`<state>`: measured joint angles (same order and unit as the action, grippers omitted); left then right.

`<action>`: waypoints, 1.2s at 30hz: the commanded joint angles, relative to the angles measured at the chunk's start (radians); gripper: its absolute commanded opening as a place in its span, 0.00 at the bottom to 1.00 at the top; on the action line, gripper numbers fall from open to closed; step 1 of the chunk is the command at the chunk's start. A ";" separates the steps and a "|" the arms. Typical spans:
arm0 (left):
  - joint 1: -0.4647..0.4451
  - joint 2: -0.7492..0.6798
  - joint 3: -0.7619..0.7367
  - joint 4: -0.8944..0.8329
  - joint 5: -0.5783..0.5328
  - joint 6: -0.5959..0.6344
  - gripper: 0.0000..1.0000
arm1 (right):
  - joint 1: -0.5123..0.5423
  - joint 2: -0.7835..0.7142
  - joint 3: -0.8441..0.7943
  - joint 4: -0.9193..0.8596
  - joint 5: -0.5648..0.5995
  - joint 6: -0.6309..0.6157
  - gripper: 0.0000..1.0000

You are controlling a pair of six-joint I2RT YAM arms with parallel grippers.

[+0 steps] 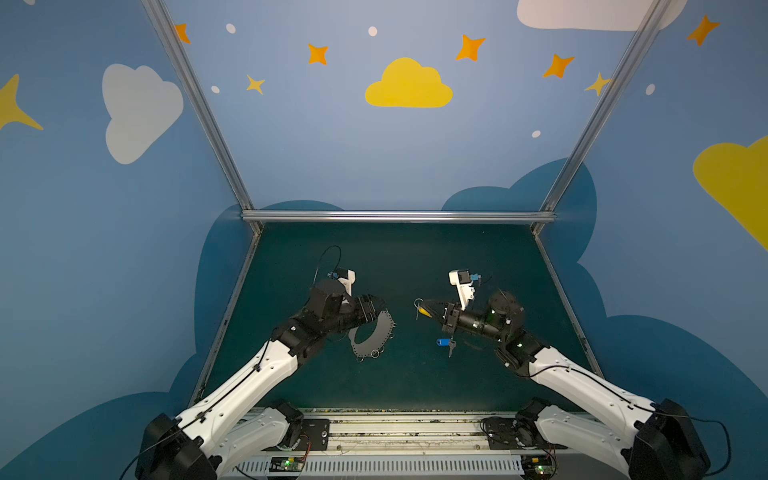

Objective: Put the keys on the keyring

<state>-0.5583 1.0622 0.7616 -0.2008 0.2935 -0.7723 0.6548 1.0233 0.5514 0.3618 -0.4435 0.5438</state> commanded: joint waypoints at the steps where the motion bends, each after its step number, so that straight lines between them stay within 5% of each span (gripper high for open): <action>1: 0.000 0.078 0.003 -0.084 0.007 -0.010 0.56 | -0.004 -0.024 -0.011 -0.164 0.077 -0.116 0.00; 12: -0.040 0.395 0.100 -0.238 -0.005 -0.055 0.46 | -0.003 -0.031 -0.085 -0.157 0.101 -0.108 0.00; 24: -0.107 0.573 0.261 -0.294 -0.005 -0.031 0.53 | -0.003 -0.023 -0.105 -0.129 0.125 -0.100 0.00; 31: -0.114 0.683 0.290 -0.247 0.091 -0.041 0.57 | -0.004 -0.073 -0.117 -0.172 0.157 -0.116 0.00; 36: -0.114 0.705 0.290 -0.313 0.045 -0.017 0.57 | -0.005 -0.086 -0.124 -0.176 0.164 -0.115 0.00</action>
<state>-0.6689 1.7645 1.0409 -0.4519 0.3557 -0.8150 0.6544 0.9546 0.4370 0.1959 -0.2955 0.4397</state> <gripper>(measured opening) 0.567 0.048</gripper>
